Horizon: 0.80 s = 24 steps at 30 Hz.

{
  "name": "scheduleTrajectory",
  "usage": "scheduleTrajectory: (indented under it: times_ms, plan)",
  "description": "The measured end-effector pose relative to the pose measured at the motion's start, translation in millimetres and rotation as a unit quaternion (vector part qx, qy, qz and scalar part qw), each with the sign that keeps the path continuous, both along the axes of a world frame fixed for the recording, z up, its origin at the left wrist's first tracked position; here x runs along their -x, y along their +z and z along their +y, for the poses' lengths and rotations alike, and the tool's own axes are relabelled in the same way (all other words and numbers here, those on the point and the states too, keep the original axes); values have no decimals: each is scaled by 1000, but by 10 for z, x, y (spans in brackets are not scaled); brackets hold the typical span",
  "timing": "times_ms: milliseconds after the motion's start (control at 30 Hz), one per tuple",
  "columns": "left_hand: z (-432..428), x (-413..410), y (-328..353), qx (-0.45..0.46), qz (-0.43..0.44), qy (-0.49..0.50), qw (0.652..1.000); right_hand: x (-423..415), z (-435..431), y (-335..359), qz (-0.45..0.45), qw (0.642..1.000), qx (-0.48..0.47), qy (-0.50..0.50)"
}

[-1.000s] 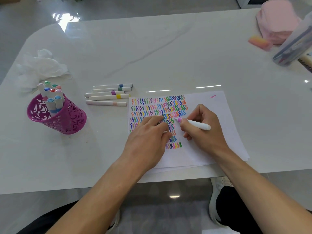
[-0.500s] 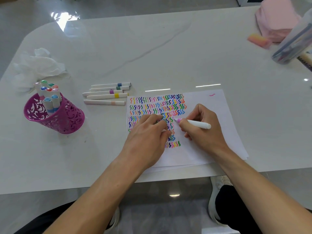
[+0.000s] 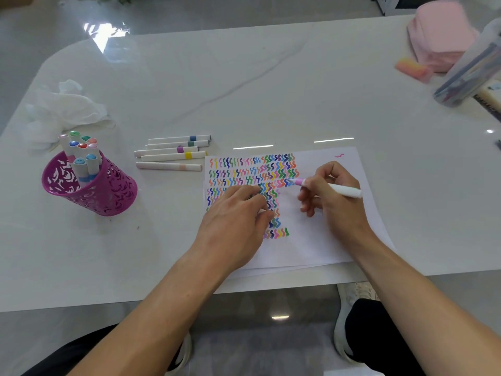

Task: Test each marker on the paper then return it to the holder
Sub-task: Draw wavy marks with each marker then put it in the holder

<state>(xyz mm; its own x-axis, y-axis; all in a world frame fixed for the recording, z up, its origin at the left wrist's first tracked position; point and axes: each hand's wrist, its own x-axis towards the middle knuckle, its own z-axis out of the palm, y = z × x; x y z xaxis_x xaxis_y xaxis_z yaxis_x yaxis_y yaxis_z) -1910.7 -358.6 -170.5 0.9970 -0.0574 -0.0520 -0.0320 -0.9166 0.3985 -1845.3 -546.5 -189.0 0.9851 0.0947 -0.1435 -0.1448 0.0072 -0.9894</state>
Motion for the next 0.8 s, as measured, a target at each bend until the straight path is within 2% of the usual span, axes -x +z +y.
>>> scheduleTrajectory:
  times_ms: [133, 300, 467, 567, 667, 800]
  plan:
    - [3, 8, 27, 9, -13, -2, 1000, -24, -28, 83, 7, 999, -42, 3]
    - [-19, 11, 55, 22, -61, 13, 998, 10, 1, 162, -21, 999, -37, 25]
    - [2, -20, 133, 121, -57, 79, 988, 49, 51, 309, -39, 998, -43, 32]
    - [23, -58, 206, 252, -46, 148, 955, 77, 76, 414, -50, 996, -63, 41]
    - [36, -62, 276, 379, -40, 192, 904, 115, 122, 496, -46, 994, -86, 41]
    - [49, -70, 335, 485, -27, 232, 843, 97, 131, 540, -44, 994, -97, 26]
